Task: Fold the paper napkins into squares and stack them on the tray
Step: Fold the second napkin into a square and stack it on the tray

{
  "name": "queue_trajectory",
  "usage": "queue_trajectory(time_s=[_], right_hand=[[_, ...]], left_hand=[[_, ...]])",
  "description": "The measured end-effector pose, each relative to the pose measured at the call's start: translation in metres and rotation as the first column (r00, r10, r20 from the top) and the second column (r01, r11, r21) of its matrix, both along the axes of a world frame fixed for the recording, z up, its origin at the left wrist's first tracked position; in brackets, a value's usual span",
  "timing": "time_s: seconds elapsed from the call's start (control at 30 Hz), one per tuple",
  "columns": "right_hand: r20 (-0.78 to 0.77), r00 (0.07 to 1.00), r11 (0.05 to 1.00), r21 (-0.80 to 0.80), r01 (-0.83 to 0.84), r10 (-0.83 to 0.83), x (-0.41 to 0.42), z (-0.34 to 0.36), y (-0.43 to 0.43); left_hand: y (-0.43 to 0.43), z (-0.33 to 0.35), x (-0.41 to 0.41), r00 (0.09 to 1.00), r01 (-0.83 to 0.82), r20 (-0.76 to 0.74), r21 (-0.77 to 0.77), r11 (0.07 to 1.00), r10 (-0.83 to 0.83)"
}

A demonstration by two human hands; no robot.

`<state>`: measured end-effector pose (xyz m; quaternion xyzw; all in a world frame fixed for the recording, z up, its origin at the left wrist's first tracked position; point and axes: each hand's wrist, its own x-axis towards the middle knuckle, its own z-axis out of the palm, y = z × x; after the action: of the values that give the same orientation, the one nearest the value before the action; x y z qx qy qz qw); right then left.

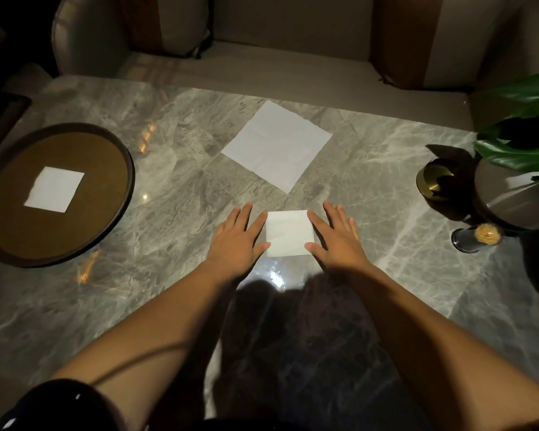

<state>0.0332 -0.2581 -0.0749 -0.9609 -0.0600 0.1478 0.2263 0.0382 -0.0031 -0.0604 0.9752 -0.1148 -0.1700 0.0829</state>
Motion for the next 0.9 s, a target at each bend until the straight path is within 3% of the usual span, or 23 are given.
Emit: queue_trajectory(time_s=[0.1,0.23,0.4,0.57,0.9], right_hand=[[-0.003,1.000,1.000,-0.003,0.007,-0.007,0.001,0.002,0.002],[-0.031,0.995,0.985,0.146,0.095,-0.091,0.003,0.009,0.004],[-0.044,0.999,0.996,0.080,0.030,-0.027,0.003,0.013,0.001],[-0.038,0.999,1.000,0.012,-0.022,0.022,0.004,0.011,0.000],[-0.008,0.997,0.997,-0.023,-0.079,0.079,-0.010,0.005,-0.005]], left_hand=[[-0.006,0.009,0.001,0.999,-0.030,-0.023,-0.033,0.999,0.029],[-0.029,0.027,0.002,0.995,-0.100,0.006,-0.158,0.982,0.102],[-0.062,0.034,0.016,0.984,0.173,0.049,-0.122,0.977,-0.169],[-0.068,0.023,0.030,0.976,0.208,-0.060,-0.007,0.978,-0.208],[-0.067,0.010,0.036,0.977,0.208,-0.057,0.039,0.977,-0.205]])
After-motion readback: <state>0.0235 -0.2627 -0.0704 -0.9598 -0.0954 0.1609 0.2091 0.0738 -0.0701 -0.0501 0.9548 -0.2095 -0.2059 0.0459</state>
